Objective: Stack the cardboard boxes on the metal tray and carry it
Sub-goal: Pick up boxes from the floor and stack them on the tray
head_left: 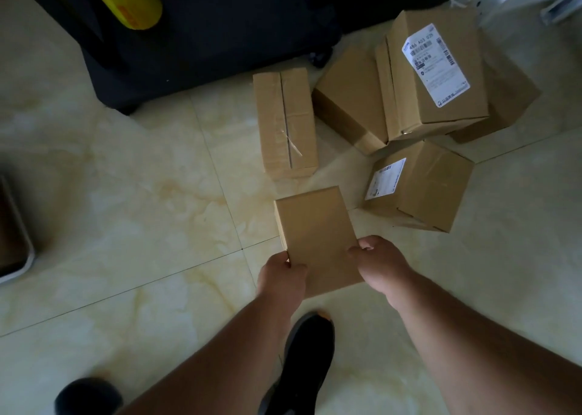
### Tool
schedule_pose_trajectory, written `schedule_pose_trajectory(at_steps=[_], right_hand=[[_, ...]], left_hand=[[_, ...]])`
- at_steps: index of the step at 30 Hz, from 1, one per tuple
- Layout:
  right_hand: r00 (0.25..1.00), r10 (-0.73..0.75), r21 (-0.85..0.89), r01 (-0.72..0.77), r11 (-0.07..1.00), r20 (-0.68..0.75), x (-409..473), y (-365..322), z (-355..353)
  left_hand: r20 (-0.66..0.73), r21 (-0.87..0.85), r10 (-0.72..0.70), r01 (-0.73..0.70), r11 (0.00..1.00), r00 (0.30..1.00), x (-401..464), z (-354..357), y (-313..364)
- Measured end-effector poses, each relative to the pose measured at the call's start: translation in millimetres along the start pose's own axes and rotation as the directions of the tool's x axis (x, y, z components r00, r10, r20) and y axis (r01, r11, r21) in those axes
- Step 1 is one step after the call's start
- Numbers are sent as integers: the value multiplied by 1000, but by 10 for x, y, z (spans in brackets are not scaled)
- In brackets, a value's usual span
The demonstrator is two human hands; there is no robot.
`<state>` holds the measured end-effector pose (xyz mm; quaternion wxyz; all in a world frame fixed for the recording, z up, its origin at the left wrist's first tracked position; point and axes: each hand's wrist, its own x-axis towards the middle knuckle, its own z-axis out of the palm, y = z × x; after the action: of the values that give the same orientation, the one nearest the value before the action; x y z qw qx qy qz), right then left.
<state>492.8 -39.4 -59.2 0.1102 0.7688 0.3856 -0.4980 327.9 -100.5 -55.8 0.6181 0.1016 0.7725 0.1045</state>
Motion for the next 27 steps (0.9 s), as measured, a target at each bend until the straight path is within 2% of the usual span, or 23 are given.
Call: schedule_pose_trajectory(at_steps=[7, 13, 27], right_hand=[[999, -47, 47, 48, 998, -23, -466, -259, 270], [993, -120, 80, 120, 990, -3, -906, -699, 620], [940, -338, -33, 339, 940, 35, -1516, -1697, 1481]], left_hand=[[-75, -177, 8, -21, 984, 997, -300, -576, -176], [-130, -192, 25, -50, 980, 991, -485, -1259, -235], [-299, -289, 62, -152, 945, 952, -698, -2706, -422]])
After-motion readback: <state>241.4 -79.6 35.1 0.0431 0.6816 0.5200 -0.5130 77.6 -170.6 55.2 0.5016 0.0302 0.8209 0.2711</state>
